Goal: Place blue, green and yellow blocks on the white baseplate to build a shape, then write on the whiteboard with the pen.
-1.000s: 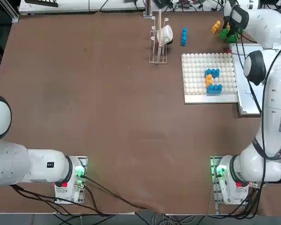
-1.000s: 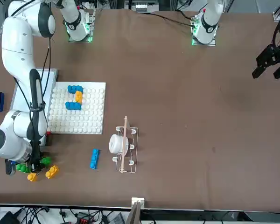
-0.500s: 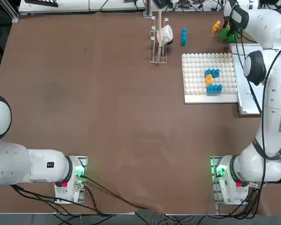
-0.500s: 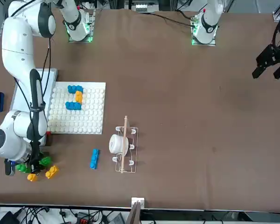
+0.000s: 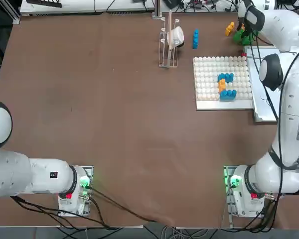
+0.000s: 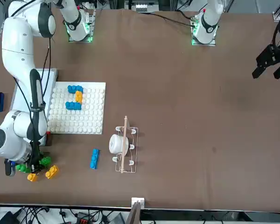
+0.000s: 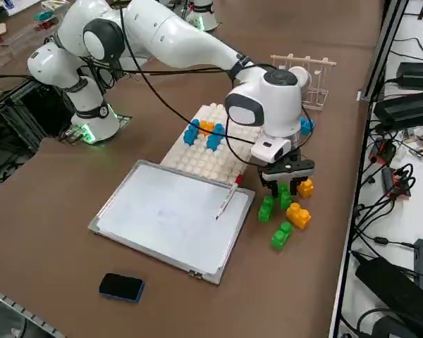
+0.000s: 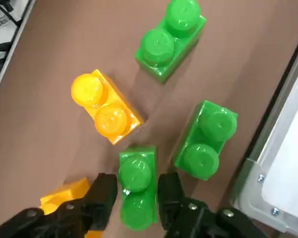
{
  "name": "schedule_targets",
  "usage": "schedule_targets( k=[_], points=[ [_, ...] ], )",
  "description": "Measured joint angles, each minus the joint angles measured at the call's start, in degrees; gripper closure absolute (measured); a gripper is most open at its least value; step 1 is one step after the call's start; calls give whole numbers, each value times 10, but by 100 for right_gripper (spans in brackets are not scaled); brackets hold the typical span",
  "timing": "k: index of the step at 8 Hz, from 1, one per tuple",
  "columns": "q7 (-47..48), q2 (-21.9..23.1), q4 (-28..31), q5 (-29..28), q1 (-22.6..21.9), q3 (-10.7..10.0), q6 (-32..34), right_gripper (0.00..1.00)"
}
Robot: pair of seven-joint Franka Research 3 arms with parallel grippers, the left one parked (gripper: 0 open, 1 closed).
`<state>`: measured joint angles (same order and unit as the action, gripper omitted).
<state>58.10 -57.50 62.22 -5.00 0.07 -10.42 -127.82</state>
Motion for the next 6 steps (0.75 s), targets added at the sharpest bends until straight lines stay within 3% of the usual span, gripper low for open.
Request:
schedule_targets(
  k=[1, 6],
  points=[
    [0, 3, -2, 2, 0, -1, 1, 70],
    [-5, 3, -3, 2, -2, 0, -1, 71]
  ],
)
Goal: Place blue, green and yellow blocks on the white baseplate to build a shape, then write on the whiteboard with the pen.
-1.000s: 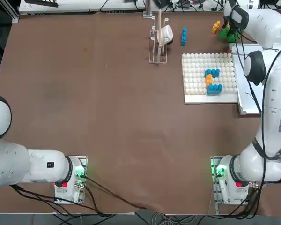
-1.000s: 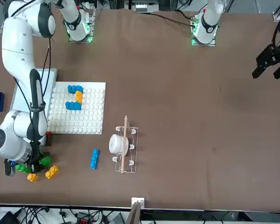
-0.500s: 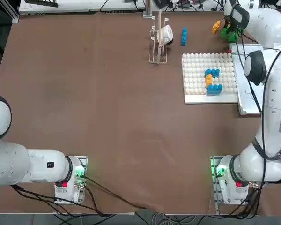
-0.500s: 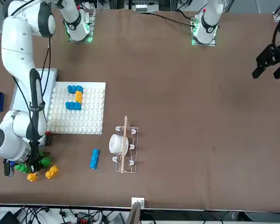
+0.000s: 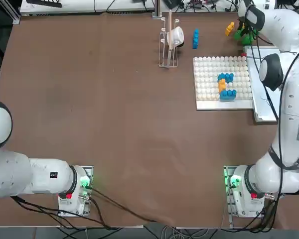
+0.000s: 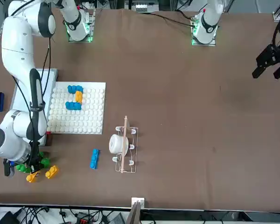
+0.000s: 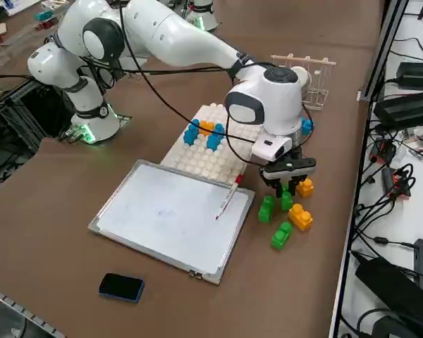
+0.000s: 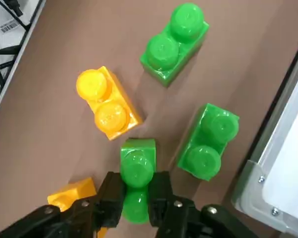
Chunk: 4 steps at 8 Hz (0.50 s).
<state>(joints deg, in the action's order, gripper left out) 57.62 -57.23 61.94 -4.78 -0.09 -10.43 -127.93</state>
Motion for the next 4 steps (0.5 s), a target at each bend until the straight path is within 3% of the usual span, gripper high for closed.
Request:
schedule_targets(
  k=[4],
  points=[
    [-62, 33, -14, 0, -9, 5, 47, 71]
  ],
)
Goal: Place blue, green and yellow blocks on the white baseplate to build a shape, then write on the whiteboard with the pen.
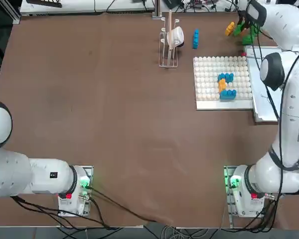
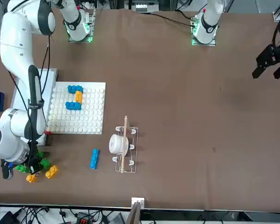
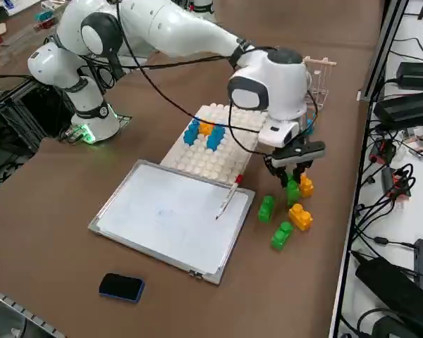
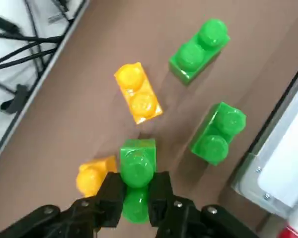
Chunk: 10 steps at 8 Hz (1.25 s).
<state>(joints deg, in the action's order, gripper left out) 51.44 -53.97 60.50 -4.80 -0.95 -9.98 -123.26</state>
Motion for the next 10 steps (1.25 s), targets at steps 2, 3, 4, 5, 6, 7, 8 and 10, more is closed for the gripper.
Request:
schedule_targets(
  k=[2, 3, 4, 5, 6, 7, 8, 10],
  points=[
    [-43, 36, -2, -1, -10, 2, 48, 71],
    [-58, 50, -2, -2, -14, 2, 67, 71],
    [-67, 60, -2, -3, -20, 3, 83, 71],
    [-68, 66, -2, -3, -30, 3, 94, 71],
    [-68, 72, -2, -4, -42, 4, 108, 71],
    [-62, 79, -2, -4, -53, 4, 129, 71],
    [-46, 87, -1, -4, -61, 4, 152, 71],
    [9, 103, 20, -5, -79, 4, 167, 71]
  ],
)
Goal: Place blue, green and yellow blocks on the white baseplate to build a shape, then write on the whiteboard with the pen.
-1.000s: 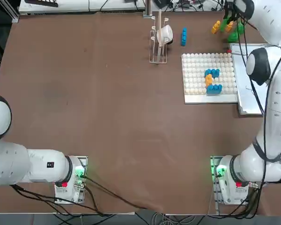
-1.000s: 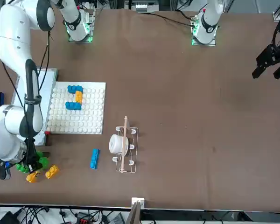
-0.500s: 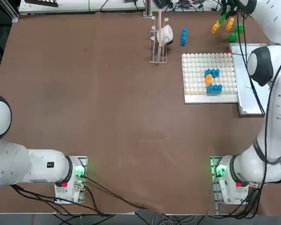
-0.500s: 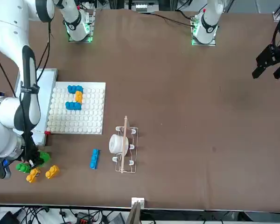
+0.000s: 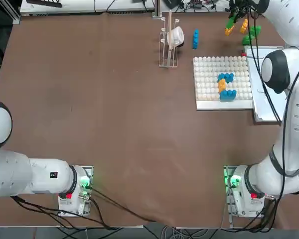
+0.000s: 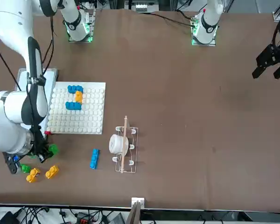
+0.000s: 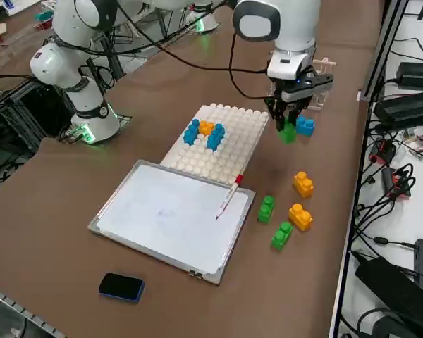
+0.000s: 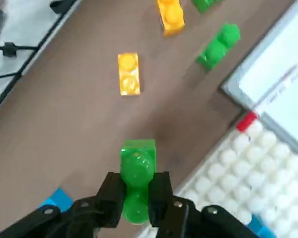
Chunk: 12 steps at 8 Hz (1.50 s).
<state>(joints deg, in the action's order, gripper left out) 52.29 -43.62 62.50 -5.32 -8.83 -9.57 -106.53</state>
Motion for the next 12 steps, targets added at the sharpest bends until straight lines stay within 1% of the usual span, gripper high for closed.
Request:
schedule_targets(
  k=[2, 3, 4, 5, 7, 9, 11, 12],
  points=[
    [56, 27, 44, 0, -9, 0, 0, 71],
    [67, 43, 68, -1, -13, 0, 0, 71],
    [69, 58, 89, -1, -21, 0, 0, 71],
    [49, 68, 105, -1, -30, 1, 1, 71],
    [-48, 81, 139, -1, -41, 1, 3, 71],
    [-176, 98, 185, -1, -42, 0, 3, 71],
    [-288, 136, 250, -1, -41, -2, -1, 71],
    [-333, 162, 295, -1, -40, -3, -22, 71]
  ],
)
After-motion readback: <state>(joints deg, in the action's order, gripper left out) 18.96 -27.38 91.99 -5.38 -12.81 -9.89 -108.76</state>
